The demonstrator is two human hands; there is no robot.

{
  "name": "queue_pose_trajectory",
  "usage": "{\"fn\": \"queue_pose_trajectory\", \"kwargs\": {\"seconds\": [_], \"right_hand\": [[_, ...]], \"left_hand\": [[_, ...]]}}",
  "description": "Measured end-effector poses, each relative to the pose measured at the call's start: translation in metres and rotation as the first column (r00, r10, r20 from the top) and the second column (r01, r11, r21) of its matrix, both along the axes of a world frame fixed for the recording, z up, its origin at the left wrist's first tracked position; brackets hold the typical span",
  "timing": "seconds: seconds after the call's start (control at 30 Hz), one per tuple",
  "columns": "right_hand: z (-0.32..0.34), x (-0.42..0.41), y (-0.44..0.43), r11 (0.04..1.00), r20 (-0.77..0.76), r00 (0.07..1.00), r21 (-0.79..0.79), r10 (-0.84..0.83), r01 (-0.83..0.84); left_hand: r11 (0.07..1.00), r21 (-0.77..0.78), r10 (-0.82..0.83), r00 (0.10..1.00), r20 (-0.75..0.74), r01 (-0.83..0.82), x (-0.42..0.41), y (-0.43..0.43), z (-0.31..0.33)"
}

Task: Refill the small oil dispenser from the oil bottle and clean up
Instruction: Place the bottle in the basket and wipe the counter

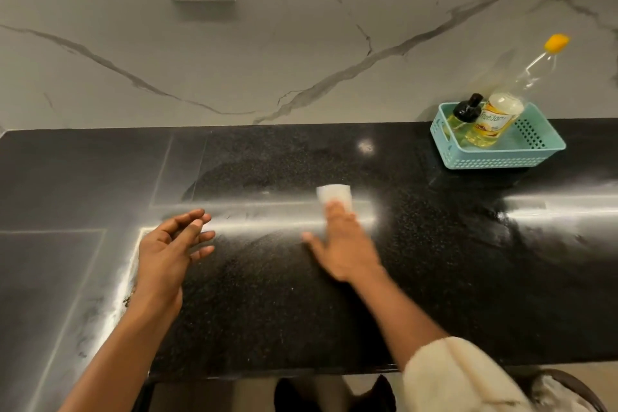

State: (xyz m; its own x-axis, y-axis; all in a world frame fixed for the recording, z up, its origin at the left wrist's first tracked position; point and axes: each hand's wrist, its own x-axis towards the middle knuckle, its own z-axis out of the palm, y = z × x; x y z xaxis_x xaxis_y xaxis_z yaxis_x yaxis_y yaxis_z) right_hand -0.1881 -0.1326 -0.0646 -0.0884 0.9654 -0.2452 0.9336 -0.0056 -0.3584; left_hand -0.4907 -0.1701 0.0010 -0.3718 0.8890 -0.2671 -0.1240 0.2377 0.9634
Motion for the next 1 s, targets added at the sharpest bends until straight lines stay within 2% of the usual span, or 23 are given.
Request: {"fn": "queue_pose_trajectory", "kwargs": {"seconds": [0.07, 0.17, 0.27, 0.33, 0.37, 0.4, 0.5, 0.57, 0.63, 0.67, 0.73, 0.83, 0.93, 1.0], "right_hand": [[-0.008, 0.083, -0.004, 0.981, 0.162, 0.968, 0.011, -0.191, 0.192], [-0.010, 0.190, -0.041, 0.900, 0.347, 0.849, -0.034, -0.397, 0.435], [-0.003, 0.250, -0.072, 0.755, 0.325, 0.745, -0.121, -0.583, 0.644], [0.001, 0.248, -0.064, 0.655, 0.257, 0.674, -0.167, -0.693, 0.737], [0.001, 0.237, -0.052, 0.640, 0.232, 0.658, -0.157, -0.717, 0.752], [-0.001, 0.220, -0.037, 0.666, 0.217, 0.675, -0.126, -0.705, 0.735], [-0.011, 0.120, 0.011, 0.866, 0.213, 0.854, -0.062, -0.474, 0.496], [-0.015, 0.027, 0.023, 0.958, 0.130, 0.953, -0.050, -0.275, 0.283], [-0.012, -0.069, 0.015, 0.999, -0.035, 0.999, -0.039, -0.036, 0.034], [-0.010, -0.111, 0.005, 0.994, -0.093, 0.990, -0.034, 0.103, -0.106], [-0.005, -0.181, -0.024, 0.917, -0.136, 0.910, -0.018, 0.392, -0.398], [-0.012, -0.239, -0.083, 0.694, -0.153, 0.684, 0.028, 0.714, -0.719], [-0.025, -0.247, -0.124, 0.474, -0.093, 0.468, 0.044, 0.879, -0.880], [-0.024, -0.234, -0.113, 0.437, -0.078, 0.431, 0.094, 0.899, -0.895]], "left_hand": [[1.000, -0.003, 0.010, 1.000, 0.004, -0.010, -0.005, 0.002, -0.002], [1.000, -0.003, 0.031, 1.000, 0.006, -0.031, -0.021, 0.004, -0.005], [0.998, -0.010, 0.067, 0.998, 0.003, -0.067, -0.041, 0.004, -0.007], [0.996, -0.005, 0.093, 0.996, -0.004, -0.093, -0.052, 0.002, -0.007], [0.994, -0.002, 0.105, 0.994, 0.000, -0.105, -0.054, 0.001, -0.008], [0.993, -0.003, 0.118, 0.993, 0.007, -0.118, -0.056, -0.001, -0.008], [0.990, -0.013, 0.141, 0.990, 0.021, -0.141, -0.061, -0.010, -0.009], [0.989, -0.015, 0.151, 0.988, 0.028, -0.150, -0.061, -0.018, -0.008], [0.986, -0.020, 0.165, 0.986, 0.031, -0.164, -0.060, -0.025, -0.006], [0.986, -0.022, 0.167, 0.985, 0.033, -0.166, -0.059, -0.027, -0.004], [0.986, -0.016, 0.168, 0.985, 0.033, -0.167, -0.058, -0.031, -0.001], [0.985, -0.012, 0.173, 0.985, 0.016, -0.173, -0.057, -0.030, 0.002], [0.986, -0.006, 0.169, 0.986, 0.001, -0.169, -0.054, -0.023, 0.003], [0.986, -0.006, 0.165, 0.986, 0.009, -0.165, -0.050, -0.017, 0.007]]}}
